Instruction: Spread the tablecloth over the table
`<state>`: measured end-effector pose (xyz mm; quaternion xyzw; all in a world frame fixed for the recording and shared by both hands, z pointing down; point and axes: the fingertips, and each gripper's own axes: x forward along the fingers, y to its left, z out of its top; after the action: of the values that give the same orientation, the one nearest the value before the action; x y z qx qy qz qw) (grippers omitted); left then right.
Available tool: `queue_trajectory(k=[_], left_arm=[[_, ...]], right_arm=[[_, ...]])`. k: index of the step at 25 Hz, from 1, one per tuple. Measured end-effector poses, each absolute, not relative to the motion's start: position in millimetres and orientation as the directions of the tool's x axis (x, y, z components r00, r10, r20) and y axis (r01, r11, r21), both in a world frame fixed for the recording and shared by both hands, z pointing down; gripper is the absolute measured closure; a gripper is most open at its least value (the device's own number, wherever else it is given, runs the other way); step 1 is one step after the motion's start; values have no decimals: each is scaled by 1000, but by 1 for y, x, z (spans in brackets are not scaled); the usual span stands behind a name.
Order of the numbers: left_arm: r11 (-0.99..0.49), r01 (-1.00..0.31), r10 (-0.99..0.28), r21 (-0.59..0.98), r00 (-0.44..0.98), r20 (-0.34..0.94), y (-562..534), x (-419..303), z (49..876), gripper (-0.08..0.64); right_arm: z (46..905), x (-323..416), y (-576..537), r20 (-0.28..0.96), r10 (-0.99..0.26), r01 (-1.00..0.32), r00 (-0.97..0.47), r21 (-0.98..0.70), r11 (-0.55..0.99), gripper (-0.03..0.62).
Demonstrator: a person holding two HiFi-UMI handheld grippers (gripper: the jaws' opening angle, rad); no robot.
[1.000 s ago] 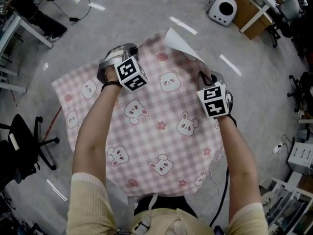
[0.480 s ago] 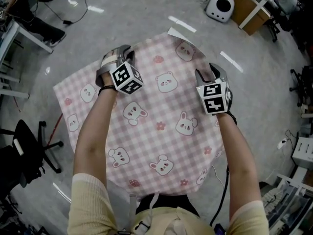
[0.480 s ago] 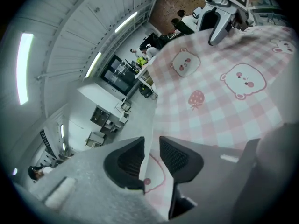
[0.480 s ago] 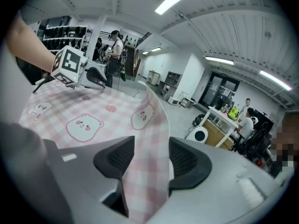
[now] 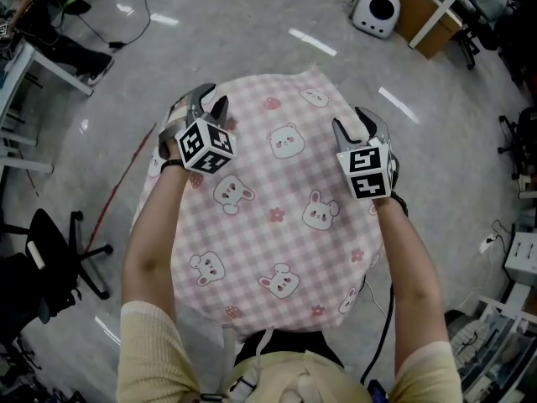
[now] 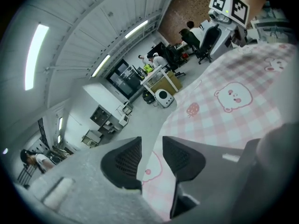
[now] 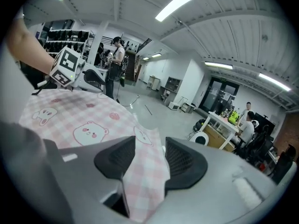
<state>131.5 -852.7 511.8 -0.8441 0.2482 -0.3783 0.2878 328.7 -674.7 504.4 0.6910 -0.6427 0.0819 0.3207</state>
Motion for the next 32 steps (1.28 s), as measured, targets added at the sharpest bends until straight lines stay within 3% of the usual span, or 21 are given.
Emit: queue_trajectory(k=[6, 13, 22, 32], left_arm=[[-788, -319, -588, -526, 643, 491, -815, 125, 481, 446], [-813, -446, -582, -375, 658, 478, -766, 99, 439, 545], [-845, -476, -533, -244, 718, 448, -693, 64, 388, 555], [-844, -492, -534, -213, 741, 406, -630, 38, 347, 557]], right_arm=[[483, 315, -659, 530, -837, -947, 136, 318, 47, 503], [448, 295, -626, 506, -854, -954, 120, 296, 41, 588], [405, 266, -562, 456, -886, -968, 85, 250, 35, 588], [373, 233, -504, 405, -911, -977, 76, 215, 15, 588]])
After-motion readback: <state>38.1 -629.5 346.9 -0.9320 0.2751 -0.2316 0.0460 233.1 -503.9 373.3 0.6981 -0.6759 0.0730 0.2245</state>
